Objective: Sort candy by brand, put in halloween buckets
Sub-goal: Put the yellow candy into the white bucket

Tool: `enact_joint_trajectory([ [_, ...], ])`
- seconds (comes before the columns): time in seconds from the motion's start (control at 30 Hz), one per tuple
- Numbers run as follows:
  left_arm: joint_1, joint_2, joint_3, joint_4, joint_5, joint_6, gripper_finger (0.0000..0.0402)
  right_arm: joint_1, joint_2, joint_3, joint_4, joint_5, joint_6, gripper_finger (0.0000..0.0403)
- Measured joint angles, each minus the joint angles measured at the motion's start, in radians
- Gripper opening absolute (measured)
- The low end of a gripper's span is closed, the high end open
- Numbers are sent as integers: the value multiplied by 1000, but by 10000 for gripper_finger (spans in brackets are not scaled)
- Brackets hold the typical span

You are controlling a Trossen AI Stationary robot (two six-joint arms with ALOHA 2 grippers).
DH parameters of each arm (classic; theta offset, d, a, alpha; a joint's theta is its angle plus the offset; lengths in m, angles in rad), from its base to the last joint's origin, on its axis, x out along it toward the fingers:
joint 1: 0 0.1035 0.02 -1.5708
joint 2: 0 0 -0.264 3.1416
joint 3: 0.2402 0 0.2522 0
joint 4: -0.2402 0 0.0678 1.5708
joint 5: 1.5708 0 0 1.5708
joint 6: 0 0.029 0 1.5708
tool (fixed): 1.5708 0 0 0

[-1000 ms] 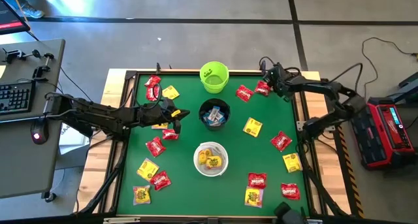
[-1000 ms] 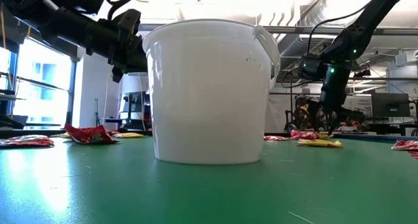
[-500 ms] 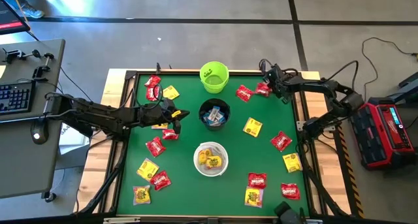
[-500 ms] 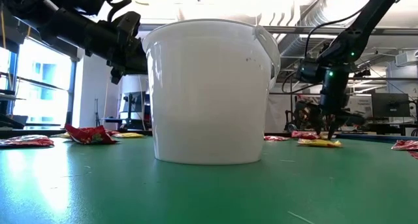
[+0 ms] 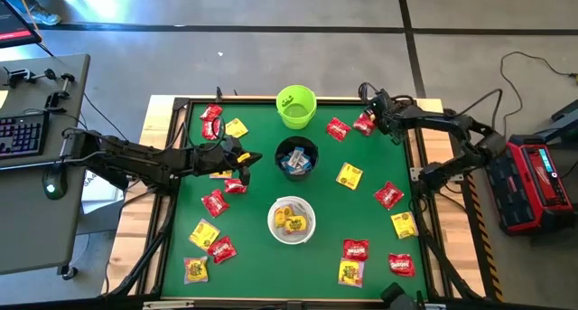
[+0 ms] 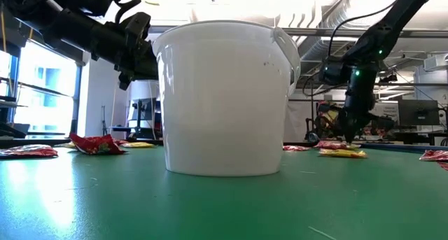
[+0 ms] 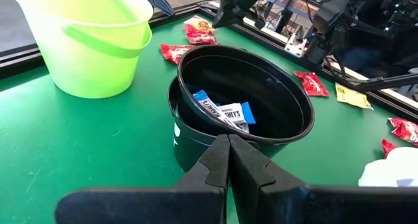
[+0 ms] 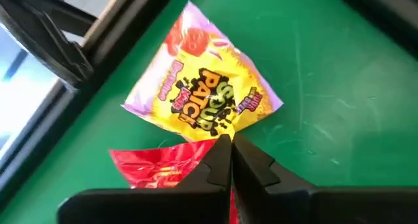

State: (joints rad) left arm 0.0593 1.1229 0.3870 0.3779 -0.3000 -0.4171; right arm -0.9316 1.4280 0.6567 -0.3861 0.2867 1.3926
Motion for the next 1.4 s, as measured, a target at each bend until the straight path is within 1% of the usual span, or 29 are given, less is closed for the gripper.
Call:
enact_joint_trajectory([
  [0.17, 0, 0, 0, 0, 0, 7, 0, -1, -97, 2, -55, 22, 34, 0],
  [0.27, 0, 0, 0, 0, 1, 9, 0, -1, -150, 2, -92, 60, 39, 0],
  [0.33, -1, 0, 0, 0, 3, 9, 0, -14, -160, 3, -102, 70, 21, 0],
  [0.43, -2, 0, 0, 0, 3, 9, 0, -45, -158, 3, -83, 36, -31, 12],
  [0.5, -2, 0, 0, 0, 3, 9, 0, -58, -151, 3, -45, 4, -77, 32],
  [0.6, -1, 0, 0, 0, 3, 9, 0, -76, -130, 3, -18, -49, -89, 78],
  [0.67, -1, 0, 0, 0, 3, 9, 0, -77, -114, 3, -17, -53, -75, 112],
  [0.77, -1, 0, 0, 0, 2, 4, 0, -77, -91, 3, -65, -39, -7, 159],
  [0.83, -2, 0, 0, 0, 3, 2, 0, -78, -74, 3, -73, -27, 21, 180],
  [0.9, -2, 0, 0, 0, 2, -1, 0, -85, -52, 3, -59, -32, 21, 191],
  [1.03, -2, 0, 0, 0, 2, 0, 0, -91, -5, 3, -26, -44, 46, 191],
  [1.17, -2, 0, 0, -2, 2, 0, 0, -74, 11, 3, -27, -17, 92, 174],
  [1.27, -2, 0, 0, -15, 2, 0, 0, -70, 12, 3, -39, 0, 98, 148],
  [1.4, -2, 0, 0, -20, 2, 0, 0, -62, 13, 3, -55, 39, 152, 101],
])
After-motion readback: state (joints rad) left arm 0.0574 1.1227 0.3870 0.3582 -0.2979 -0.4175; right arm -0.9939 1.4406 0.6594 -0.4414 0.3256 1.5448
